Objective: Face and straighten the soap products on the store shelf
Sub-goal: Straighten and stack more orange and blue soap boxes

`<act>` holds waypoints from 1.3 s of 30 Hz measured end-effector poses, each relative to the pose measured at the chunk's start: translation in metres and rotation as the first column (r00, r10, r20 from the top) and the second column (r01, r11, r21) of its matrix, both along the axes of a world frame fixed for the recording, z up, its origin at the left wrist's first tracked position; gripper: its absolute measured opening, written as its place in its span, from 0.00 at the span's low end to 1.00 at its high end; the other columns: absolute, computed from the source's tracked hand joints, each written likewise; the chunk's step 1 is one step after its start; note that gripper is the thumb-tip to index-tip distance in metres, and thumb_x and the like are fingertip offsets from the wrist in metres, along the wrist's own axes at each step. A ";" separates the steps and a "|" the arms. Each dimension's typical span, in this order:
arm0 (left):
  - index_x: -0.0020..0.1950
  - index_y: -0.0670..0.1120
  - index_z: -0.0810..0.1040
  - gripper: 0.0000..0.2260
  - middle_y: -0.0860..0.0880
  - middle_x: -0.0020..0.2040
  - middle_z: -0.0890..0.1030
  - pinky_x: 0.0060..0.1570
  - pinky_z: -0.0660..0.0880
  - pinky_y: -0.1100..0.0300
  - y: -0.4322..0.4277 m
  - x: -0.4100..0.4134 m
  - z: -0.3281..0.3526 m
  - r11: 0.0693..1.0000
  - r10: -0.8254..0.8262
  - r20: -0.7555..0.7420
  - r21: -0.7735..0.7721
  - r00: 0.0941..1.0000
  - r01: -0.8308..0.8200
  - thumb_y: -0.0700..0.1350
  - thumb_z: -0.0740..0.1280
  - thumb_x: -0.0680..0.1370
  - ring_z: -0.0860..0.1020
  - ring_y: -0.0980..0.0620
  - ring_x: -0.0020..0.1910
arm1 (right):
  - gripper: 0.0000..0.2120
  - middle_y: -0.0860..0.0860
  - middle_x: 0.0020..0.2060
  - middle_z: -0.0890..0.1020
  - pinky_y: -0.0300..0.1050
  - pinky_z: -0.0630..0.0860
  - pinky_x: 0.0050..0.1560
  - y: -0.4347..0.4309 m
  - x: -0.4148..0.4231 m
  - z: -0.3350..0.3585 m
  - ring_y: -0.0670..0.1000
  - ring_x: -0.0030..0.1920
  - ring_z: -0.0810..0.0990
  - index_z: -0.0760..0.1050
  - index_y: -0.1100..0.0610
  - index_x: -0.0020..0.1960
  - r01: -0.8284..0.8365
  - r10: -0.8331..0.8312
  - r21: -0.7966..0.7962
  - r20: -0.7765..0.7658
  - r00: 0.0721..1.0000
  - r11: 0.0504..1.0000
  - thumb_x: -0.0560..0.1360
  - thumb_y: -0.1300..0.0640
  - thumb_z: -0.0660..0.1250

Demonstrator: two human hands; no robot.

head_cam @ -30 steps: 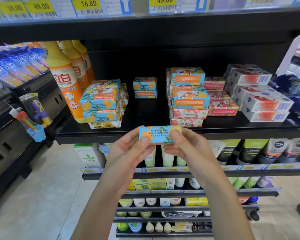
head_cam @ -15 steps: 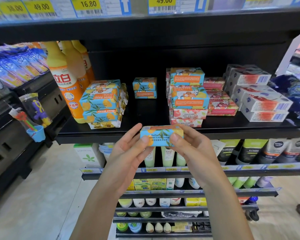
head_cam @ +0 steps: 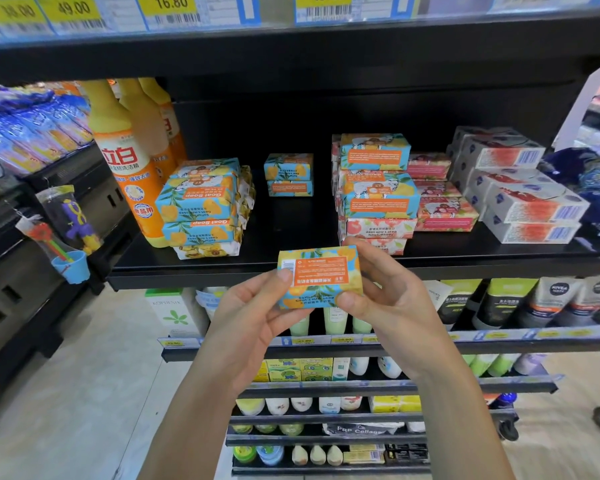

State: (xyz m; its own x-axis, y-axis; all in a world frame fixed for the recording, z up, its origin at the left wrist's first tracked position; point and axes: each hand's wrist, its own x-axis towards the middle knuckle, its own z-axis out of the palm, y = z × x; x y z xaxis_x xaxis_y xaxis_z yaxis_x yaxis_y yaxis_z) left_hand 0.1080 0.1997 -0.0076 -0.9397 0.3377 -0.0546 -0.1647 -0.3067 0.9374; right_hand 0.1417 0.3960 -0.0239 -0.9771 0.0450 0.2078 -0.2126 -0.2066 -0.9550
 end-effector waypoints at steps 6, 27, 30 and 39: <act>0.69 0.39 0.77 0.20 0.40 0.60 0.84 0.62 0.79 0.49 0.000 -0.002 -0.003 1.000 0.019 0.002 0.008 1.000 -0.019 0.44 0.68 0.78 0.83 0.43 0.62 | 0.31 0.52 0.64 0.82 0.52 0.80 0.62 -0.006 -0.003 0.001 0.53 0.63 0.82 0.73 0.51 0.73 0.021 -0.021 -0.004 0.102 0.995 1.000 0.73 0.46 0.78; 0.68 0.43 0.77 0.20 0.42 0.59 0.85 0.64 0.77 0.50 0.009 -0.008 -0.004 0.999 0.045 -0.042 -0.020 0.998 -0.045 0.45 0.69 0.77 0.83 0.45 0.61 | 0.20 0.54 0.54 0.87 0.47 0.81 0.58 -0.006 -0.010 -0.002 0.54 0.57 0.85 0.81 0.56 0.60 0.138 -0.129 -0.066 0.131 0.983 0.988 0.70 0.50 0.74; 0.66 0.42 0.79 0.21 0.43 0.60 0.85 0.65 0.76 0.49 0.010 -0.009 -0.002 0.999 0.022 -0.024 -0.039 0.999 -0.023 0.52 0.66 0.78 0.82 0.46 0.63 | 0.20 0.53 0.55 0.87 0.47 0.80 0.59 -0.003 -0.011 -0.003 0.53 0.57 0.85 0.81 0.56 0.62 0.113 -0.108 -0.043 0.094 0.990 0.993 0.71 0.54 0.74; 0.64 0.40 0.80 0.25 0.40 0.58 0.85 0.60 0.80 0.50 0.011 -0.013 0.000 1.000 -0.009 0.049 -0.008 0.999 0.010 0.57 0.65 0.76 0.84 0.43 0.59 | 0.22 0.54 0.59 0.85 0.49 0.79 0.63 0.005 -0.015 -0.006 0.55 0.63 0.81 0.77 0.59 0.67 0.066 -0.066 0.023 -0.011 0.998 0.998 0.73 0.62 0.73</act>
